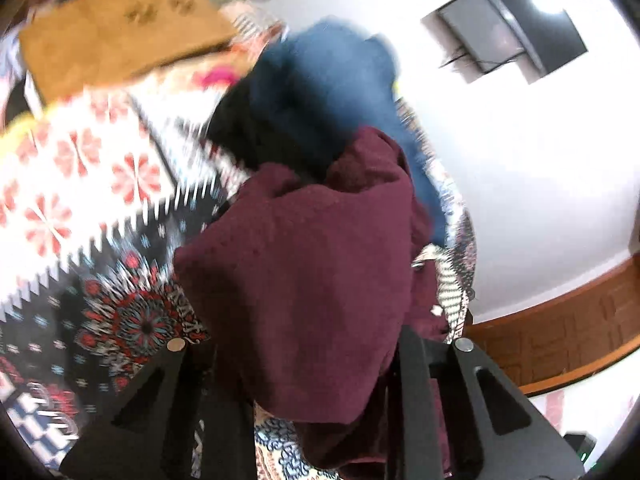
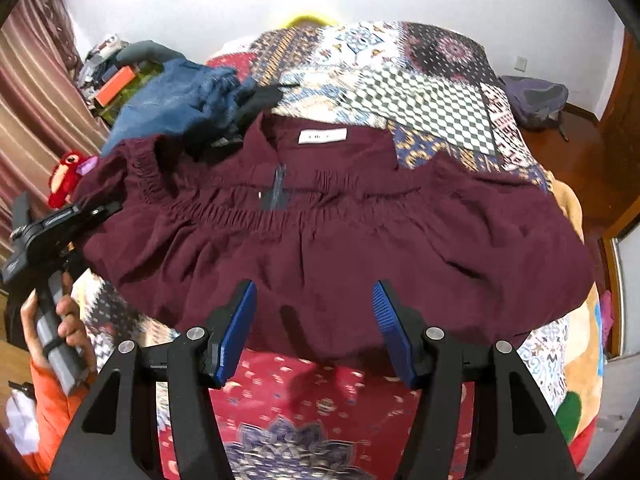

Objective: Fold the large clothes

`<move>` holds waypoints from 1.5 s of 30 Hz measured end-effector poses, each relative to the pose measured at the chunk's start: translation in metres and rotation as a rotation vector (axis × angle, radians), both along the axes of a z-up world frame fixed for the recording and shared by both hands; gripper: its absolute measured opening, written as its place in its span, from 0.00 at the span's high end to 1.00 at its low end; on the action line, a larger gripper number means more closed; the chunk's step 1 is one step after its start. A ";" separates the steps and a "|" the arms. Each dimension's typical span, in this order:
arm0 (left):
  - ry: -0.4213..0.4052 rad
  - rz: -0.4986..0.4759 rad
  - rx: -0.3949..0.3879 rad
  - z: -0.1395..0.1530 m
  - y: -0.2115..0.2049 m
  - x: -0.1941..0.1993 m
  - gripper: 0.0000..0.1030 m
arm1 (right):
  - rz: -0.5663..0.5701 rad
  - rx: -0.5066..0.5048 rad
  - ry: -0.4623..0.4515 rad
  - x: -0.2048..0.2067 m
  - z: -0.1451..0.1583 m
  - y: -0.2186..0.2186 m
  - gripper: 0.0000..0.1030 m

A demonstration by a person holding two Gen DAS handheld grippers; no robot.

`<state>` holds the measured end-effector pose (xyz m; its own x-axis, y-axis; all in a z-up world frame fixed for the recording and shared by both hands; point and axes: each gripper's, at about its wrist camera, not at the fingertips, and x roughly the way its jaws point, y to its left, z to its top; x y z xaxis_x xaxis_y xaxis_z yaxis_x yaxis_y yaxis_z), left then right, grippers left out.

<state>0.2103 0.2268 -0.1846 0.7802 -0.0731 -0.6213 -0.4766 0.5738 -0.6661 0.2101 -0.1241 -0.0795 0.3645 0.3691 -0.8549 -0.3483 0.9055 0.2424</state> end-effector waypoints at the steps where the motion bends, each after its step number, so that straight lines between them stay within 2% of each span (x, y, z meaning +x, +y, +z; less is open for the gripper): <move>1: -0.027 0.004 0.013 0.012 -0.002 -0.013 0.78 | 0.002 0.017 -0.003 0.000 0.004 0.004 0.45; 6: -0.145 0.046 0.090 0.068 0.004 -0.059 0.79 | 0.077 0.062 -0.015 -0.008 0.017 0.045 0.45; 11: -0.179 0.057 0.136 0.096 0.010 -0.072 0.79 | 0.230 0.075 0.020 -0.024 0.000 0.110 0.45; 15: -0.173 0.043 0.168 0.102 0.005 -0.074 0.79 | 0.310 0.041 0.095 -0.034 -0.040 0.157 0.45; 19: -0.118 0.018 0.231 0.083 -0.002 -0.054 0.79 | 0.317 0.046 0.176 -0.027 -0.068 0.162 0.45; 21: -0.106 0.004 0.252 0.081 -0.009 -0.047 0.78 | 0.311 0.090 0.232 -0.021 -0.073 0.152 0.45; 24: -0.115 -0.023 0.278 0.087 -0.017 -0.034 0.78 | 0.265 0.146 0.245 -0.014 -0.062 0.121 0.45; 29: -0.136 -0.094 0.353 0.103 -0.060 -0.003 0.78 | 0.124 0.109 0.078 -0.011 -0.028 0.046 0.45; 34: -0.139 -0.206 0.445 0.110 -0.138 0.042 0.78 | -0.065 0.092 -0.037 -0.012 0.005 -0.044 0.45; 39: -0.122 -0.410 0.532 0.093 -0.241 0.088 0.79 | -0.205 0.012 -0.126 -0.019 0.024 -0.100 0.45; 41: -0.104 -0.508 0.552 0.081 -0.276 0.100 0.79 | -0.242 0.008 -0.131 -0.025 0.027 -0.117 0.45; 45: -0.014 -0.757 0.551 0.040 -0.331 0.111 0.77 | -0.294 0.004 -0.119 -0.025 0.020 -0.142 0.45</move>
<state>0.3211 -0.1045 -0.1447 0.6528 -0.2629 -0.7105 0.1592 0.9645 -0.2107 0.1851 -0.2661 -0.0596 0.5535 0.2359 -0.7988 -0.0975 0.9708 0.2191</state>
